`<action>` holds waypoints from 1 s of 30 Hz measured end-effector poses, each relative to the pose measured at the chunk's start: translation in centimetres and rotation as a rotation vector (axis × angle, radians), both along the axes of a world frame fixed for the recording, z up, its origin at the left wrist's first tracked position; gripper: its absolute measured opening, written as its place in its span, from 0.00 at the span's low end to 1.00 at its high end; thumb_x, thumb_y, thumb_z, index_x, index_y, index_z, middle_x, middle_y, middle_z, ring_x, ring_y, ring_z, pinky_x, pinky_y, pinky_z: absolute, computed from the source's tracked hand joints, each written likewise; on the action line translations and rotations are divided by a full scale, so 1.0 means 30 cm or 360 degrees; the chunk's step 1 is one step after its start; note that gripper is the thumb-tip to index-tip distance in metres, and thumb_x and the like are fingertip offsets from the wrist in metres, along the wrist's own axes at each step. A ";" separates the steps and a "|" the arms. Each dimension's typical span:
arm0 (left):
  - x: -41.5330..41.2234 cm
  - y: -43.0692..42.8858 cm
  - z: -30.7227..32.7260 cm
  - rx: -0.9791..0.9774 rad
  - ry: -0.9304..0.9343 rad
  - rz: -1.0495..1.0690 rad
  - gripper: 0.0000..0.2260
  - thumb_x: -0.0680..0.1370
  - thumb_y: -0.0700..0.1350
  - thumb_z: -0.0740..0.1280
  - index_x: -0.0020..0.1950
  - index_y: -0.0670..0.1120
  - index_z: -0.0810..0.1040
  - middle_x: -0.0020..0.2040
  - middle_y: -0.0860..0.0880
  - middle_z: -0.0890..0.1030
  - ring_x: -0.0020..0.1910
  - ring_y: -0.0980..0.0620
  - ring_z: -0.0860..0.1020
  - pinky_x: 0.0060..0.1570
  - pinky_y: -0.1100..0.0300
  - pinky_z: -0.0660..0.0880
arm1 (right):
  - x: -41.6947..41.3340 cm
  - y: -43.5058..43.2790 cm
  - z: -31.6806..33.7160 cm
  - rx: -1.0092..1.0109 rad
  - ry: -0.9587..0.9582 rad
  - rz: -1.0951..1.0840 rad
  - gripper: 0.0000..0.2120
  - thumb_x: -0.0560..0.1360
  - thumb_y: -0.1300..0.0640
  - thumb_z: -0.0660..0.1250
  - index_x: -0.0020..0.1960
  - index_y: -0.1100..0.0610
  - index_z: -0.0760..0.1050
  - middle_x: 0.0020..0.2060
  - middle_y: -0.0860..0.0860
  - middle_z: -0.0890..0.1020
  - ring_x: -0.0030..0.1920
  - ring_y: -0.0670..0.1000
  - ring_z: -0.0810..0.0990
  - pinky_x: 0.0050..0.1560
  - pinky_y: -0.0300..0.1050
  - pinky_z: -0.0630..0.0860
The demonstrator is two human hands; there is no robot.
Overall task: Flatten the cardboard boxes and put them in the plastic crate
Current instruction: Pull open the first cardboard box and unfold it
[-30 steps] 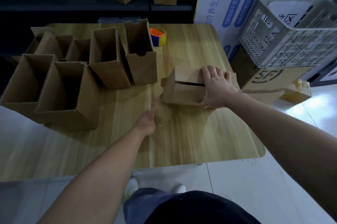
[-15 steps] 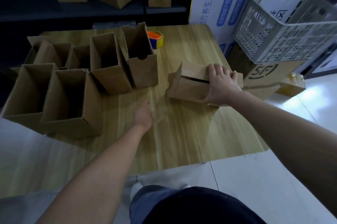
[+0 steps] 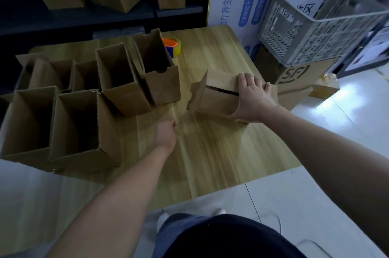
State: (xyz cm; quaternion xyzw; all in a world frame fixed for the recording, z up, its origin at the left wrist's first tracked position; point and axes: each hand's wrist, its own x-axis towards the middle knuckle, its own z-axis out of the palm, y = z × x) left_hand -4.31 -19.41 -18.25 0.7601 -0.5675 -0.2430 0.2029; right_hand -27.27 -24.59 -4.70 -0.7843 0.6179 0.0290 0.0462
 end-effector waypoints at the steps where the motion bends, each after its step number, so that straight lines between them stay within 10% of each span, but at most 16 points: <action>1: 0.003 0.006 -0.004 0.0020 -0.0005 -0.0072 0.12 0.77 0.31 0.55 0.44 0.41 0.77 0.40 0.46 0.76 0.39 0.50 0.74 0.36 0.64 0.68 | 0.004 0.003 -0.002 0.0001 0.0000 -0.0012 0.57 0.58 0.42 0.78 0.74 0.56 0.48 0.70 0.54 0.58 0.71 0.58 0.56 0.70 0.68 0.51; 8: 0.043 0.004 0.004 0.0273 0.0143 -0.0219 0.14 0.80 0.36 0.56 0.62 0.40 0.75 0.58 0.42 0.78 0.57 0.44 0.76 0.51 0.62 0.68 | 0.036 0.014 -0.002 0.0009 0.0005 -0.0065 0.56 0.58 0.43 0.78 0.74 0.56 0.48 0.70 0.55 0.58 0.71 0.59 0.57 0.70 0.68 0.51; 13: 0.083 -0.009 0.045 0.0293 0.0181 -0.0094 0.07 0.77 0.36 0.63 0.47 0.45 0.79 0.41 0.50 0.76 0.44 0.49 0.74 0.43 0.61 0.68 | 0.063 0.017 0.002 0.0024 -0.0002 -0.0082 0.56 0.58 0.43 0.78 0.74 0.57 0.49 0.69 0.54 0.59 0.70 0.58 0.56 0.70 0.68 0.52; 18: 0.094 -0.020 0.094 0.0401 0.0130 -0.0209 0.21 0.78 0.34 0.60 0.71 0.44 0.67 0.63 0.44 0.74 0.60 0.45 0.75 0.54 0.60 0.70 | 0.086 0.019 0.005 0.0013 -0.0004 -0.0115 0.56 0.58 0.44 0.78 0.74 0.57 0.49 0.69 0.55 0.58 0.71 0.59 0.55 0.70 0.69 0.52; 30: 0.093 -0.060 0.175 0.0225 0.0561 0.0038 0.13 0.78 0.36 0.63 0.61 0.44 0.77 0.57 0.46 0.77 0.55 0.50 0.76 0.59 0.57 0.73 | 0.098 0.042 -0.020 -0.0035 0.0045 -0.0111 0.56 0.58 0.42 0.78 0.74 0.57 0.49 0.69 0.55 0.59 0.70 0.59 0.57 0.71 0.67 0.51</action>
